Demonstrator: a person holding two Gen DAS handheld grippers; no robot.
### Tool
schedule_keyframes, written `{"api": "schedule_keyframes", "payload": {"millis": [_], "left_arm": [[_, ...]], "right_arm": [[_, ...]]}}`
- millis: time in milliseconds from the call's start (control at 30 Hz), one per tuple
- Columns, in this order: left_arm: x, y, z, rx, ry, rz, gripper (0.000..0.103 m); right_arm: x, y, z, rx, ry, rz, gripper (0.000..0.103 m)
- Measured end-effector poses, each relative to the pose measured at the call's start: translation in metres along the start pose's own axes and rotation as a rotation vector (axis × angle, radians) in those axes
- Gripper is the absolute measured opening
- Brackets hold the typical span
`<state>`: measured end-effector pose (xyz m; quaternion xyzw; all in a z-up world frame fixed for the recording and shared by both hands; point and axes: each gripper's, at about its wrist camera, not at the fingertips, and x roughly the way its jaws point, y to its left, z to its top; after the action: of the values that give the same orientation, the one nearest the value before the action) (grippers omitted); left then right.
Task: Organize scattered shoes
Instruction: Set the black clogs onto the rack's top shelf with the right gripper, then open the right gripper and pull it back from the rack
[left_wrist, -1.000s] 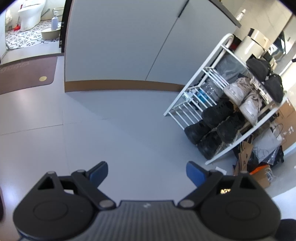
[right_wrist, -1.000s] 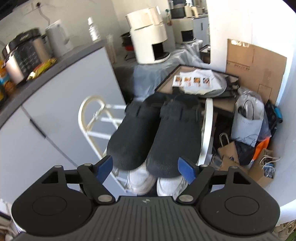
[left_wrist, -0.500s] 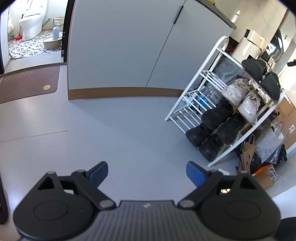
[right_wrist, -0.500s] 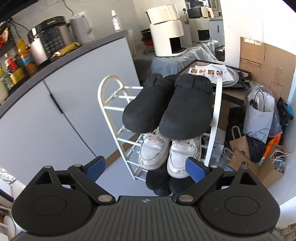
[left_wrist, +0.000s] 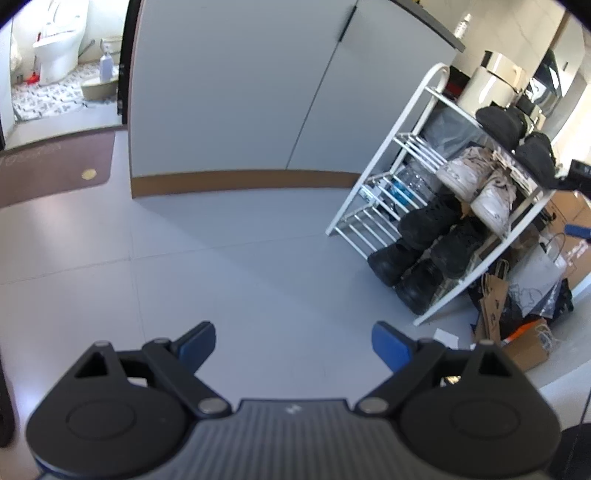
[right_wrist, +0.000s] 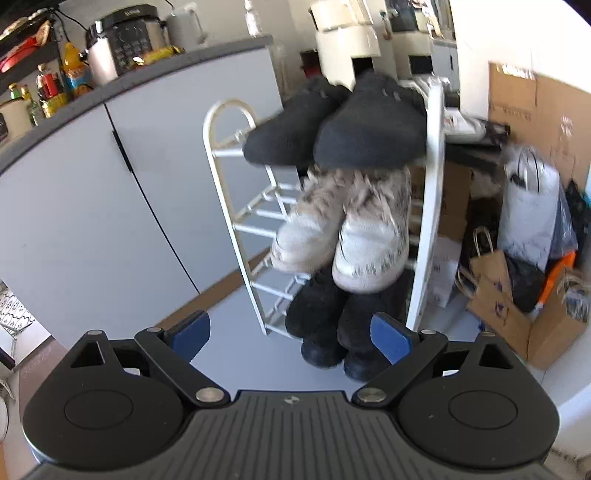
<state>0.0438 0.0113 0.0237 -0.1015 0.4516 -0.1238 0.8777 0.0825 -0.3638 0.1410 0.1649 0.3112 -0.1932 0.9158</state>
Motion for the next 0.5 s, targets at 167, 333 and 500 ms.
{"api": "schedule_keyframes", "payload": {"millis": [167, 333, 500], "left_arm": [[0.003, -0.001, 0.003, 0.012, -0.021, 0.017, 0.093], [-0.001, -0.005, 0.002, 0.029, -0.059, 0.027, 0.093], [0.002, -0.014, -0.002, 0.059, -0.068, 0.032, 0.093]], "right_arm": [[0.005, -0.002, -0.032, -0.009, -0.058, 0.011, 0.097], [0.003, 0.0, -0.048, 0.045, -0.075, 0.017, 0.097], [0.0, 0.014, -0.055, 0.032, -0.099, 0.012, 0.097]]}}
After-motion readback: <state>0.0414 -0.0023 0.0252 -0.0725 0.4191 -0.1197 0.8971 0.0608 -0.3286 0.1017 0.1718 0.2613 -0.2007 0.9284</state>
